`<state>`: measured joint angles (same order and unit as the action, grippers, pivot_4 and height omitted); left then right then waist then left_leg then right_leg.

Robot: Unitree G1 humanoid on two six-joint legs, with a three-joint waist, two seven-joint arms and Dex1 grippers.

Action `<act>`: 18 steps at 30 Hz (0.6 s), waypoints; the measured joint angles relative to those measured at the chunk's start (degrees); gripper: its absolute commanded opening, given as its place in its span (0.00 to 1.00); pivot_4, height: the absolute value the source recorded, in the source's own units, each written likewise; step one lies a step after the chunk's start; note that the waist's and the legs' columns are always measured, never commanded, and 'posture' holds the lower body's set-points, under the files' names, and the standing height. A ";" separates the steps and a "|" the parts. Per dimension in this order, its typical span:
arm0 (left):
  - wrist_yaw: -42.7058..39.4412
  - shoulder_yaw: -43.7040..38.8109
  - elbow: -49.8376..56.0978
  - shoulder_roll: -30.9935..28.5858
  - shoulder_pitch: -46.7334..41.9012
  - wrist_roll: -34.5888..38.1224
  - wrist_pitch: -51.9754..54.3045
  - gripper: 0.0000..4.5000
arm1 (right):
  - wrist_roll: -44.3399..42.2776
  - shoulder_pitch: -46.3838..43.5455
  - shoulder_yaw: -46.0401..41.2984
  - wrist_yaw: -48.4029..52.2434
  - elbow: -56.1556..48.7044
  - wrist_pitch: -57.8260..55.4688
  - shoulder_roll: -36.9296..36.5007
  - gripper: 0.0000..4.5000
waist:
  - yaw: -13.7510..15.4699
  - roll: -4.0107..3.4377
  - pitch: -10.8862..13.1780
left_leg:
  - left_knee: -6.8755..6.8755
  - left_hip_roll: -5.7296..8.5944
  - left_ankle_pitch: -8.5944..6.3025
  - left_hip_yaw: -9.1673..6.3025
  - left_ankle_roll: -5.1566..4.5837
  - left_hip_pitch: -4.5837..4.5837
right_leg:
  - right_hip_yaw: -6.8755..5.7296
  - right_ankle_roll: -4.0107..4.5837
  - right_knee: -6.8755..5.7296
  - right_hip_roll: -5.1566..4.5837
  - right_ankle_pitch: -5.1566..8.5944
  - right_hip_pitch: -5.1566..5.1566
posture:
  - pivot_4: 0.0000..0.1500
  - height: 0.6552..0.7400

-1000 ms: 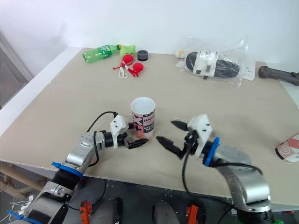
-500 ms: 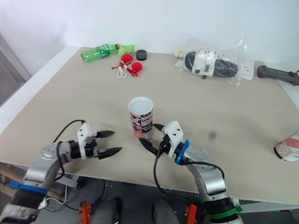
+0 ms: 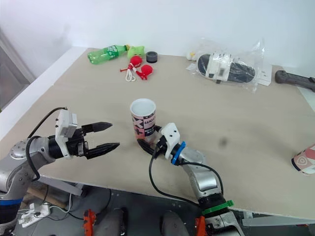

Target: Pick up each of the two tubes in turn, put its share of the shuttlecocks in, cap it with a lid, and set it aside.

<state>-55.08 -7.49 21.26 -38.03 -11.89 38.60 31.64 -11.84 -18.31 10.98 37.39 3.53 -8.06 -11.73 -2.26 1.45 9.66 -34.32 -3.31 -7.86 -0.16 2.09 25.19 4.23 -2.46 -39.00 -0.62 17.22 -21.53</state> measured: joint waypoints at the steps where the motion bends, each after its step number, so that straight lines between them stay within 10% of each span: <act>1: 0.14 0.00 0.00 0.00 -0.01 0.09 0.03 0.98 | 0.21 -0.18 0.16 0.00 0.35 0.30 0.33 1.00 | -0.02 0.00 0.00 | 0.00 -0.01 0.00 0.00 0.01 0.00 | 0.00 0.01 0.00 0.02 0.00 0.00 | 1.00 1.00; 14: 0.81 0.67 -0.34 -0.36 1.04 -2.19 -1.06 0.98 | 4.35 -4.71 1.38 -1.35 8.80 4.47 3.46 1.00 | -0.35 -0.01 0.01 | 0.00 -0.23 -0.01 -0.01 0.03 -0.03 | 0.01 0.17 -0.01 0.24 -0.07 -0.03 | 1.00 1.00; 18: 0.85 0.99 -0.39 -0.24 1.18 -2.56 -1.59 1.00 | 4.33 -5.07 1.35 -1.22 9.24 4.46 3.69 0.76 | -0.35 -0.01 0.01 | 0.00 -0.24 -0.01 -0.01 0.03 -0.03 | 0.01 0.18 -0.01 0.25 -0.07 -0.03 | 1.00 1.00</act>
<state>-54.23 -6.50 20.86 -38.27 -10.71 36.03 30.05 -7.52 -23.38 12.33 36.16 12.77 -3.60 -8.05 -2.61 1.44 9.67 -34.32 -3.55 -7.88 -0.17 2.12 25.16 4.24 -2.28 -39.01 -0.37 17.15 -21.56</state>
